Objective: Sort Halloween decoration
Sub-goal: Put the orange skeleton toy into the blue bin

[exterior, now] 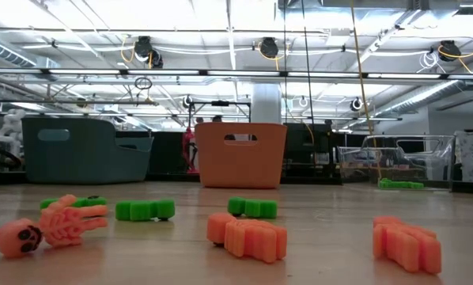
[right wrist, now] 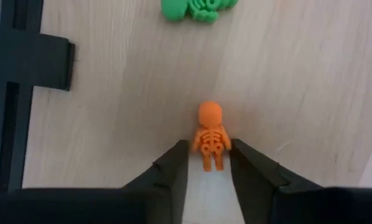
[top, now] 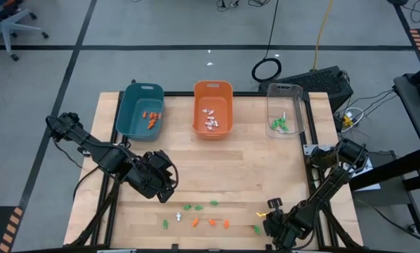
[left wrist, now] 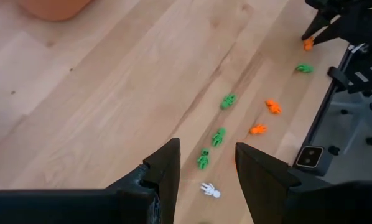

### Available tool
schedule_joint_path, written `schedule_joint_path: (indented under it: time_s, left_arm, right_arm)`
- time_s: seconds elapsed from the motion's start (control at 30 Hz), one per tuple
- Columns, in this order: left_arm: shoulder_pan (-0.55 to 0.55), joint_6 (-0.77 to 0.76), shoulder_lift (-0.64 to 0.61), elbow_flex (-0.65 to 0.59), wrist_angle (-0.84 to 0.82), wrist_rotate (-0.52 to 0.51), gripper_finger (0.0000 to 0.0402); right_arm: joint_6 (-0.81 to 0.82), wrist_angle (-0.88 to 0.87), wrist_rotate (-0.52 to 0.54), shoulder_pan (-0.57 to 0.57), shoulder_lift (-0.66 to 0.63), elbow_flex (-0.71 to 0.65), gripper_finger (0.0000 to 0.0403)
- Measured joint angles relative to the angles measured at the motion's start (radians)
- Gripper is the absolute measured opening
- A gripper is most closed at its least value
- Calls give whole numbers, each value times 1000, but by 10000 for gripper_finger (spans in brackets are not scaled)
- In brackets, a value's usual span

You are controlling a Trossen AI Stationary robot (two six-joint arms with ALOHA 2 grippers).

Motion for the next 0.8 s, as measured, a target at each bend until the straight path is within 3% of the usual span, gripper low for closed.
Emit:
schedule_joint_path:
  time_s: [0.4,0.8]
  left_arm:
    - [0,0,0,0,-5,-27,157]
    - [0,5,0,0,22,-34,157]
  right_arm:
    - [26,-2,-3,-2,4,19,7]
    - [87,-12,38,-53,9,199,1]
